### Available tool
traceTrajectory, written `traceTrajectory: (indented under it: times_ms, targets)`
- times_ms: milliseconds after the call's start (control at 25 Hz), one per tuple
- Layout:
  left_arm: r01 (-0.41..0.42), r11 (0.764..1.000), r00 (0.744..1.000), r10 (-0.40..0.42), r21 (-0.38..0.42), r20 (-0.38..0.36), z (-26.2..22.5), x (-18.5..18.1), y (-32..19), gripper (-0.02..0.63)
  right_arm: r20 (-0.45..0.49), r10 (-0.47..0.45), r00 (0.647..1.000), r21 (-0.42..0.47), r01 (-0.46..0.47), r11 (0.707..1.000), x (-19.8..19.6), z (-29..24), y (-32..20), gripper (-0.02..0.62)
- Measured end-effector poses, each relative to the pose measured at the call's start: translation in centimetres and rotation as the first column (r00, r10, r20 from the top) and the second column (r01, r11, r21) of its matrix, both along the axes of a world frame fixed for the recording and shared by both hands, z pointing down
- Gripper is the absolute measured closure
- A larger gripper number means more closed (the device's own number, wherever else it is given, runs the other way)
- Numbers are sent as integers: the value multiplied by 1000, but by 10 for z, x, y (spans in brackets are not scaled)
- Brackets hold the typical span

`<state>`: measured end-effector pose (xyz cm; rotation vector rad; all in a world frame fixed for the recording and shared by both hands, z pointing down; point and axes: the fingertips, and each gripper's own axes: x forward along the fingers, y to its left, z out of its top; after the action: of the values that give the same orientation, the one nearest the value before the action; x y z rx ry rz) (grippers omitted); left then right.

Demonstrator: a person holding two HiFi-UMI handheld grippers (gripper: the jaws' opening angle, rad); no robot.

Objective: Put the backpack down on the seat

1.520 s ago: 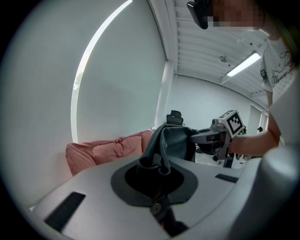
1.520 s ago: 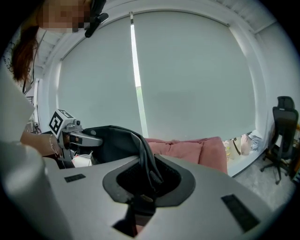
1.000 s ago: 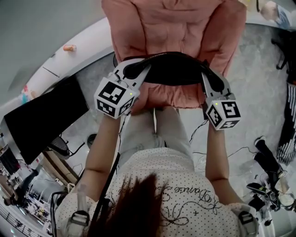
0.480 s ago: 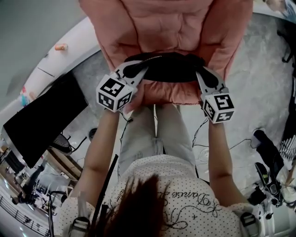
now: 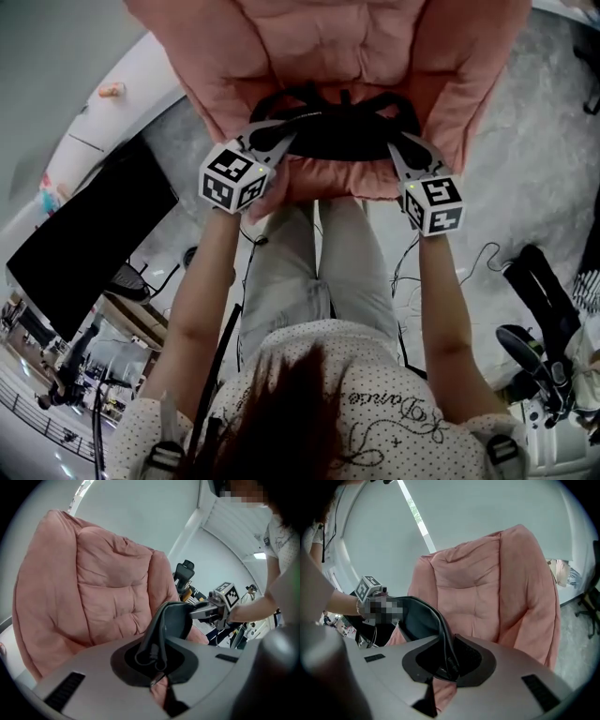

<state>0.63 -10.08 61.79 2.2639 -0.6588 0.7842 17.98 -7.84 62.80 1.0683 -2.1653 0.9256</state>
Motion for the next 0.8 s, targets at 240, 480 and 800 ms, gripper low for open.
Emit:
traceTrajectory:
  times_ms: [240, 480, 800]
  targets:
    - [13, 999, 1000, -12, -36, 22, 25, 11, 1, 584, -40, -10, 999, -57, 8, 998, 14, 18, -1, 522]
    - [26, 998, 999, -24, -50, 37, 64, 8, -9, 580, -92, -18, 996, -83, 11, 996, 13, 51, -14, 517]
    - [4, 998, 996, 1, -58, 85, 101, 6, 2, 580, -107, -50, 993, -130, 36, 991, 10, 96, -2, 511]
